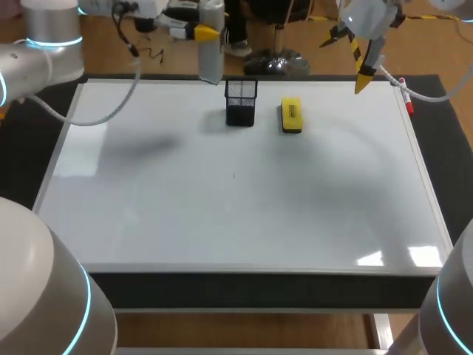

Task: Pick up the inspection probe, press it on each red-marked spot on the whiteboard one by one, put down the probe, pick up the eraser, and wipe off all the red marks.

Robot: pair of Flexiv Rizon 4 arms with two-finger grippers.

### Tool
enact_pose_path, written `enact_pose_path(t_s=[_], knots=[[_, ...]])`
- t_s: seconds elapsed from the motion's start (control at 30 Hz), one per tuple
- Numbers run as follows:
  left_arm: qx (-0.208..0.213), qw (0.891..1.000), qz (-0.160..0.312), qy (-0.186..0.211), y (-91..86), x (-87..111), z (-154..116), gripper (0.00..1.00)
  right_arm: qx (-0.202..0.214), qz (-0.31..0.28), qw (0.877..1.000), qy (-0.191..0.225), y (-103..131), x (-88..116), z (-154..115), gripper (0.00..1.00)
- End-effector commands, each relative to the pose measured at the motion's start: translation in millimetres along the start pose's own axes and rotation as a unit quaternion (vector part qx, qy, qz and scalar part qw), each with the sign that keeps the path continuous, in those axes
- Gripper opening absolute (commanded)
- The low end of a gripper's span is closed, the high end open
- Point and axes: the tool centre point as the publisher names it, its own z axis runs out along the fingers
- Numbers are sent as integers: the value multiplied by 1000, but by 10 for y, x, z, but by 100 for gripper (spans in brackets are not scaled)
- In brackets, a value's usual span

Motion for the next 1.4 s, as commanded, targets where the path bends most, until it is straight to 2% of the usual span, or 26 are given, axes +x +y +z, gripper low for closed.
enact_pose_path(t_s=[0.03,0.3,0.83,1.07,1.4], knots=[[3,1000,-1,0,35,-92,164,0,2,-1,1000,2,-2,-3,-8,100],[16,1000,-7,-11,156,-219,345,0,2,-1,1000,2,-2,-3,-8,100],[44,998,-8,-50,381,-420,476,0,2,-1,1000,2,-2,-3,-8,100],[47,997,-8,-68,491,-477,434,0,2,-1,1000,2,-2,-3,-8,100],[44,996,0,-80,535,-518,383,0,2,-1,1000,2,-2,-3,-8,100]])
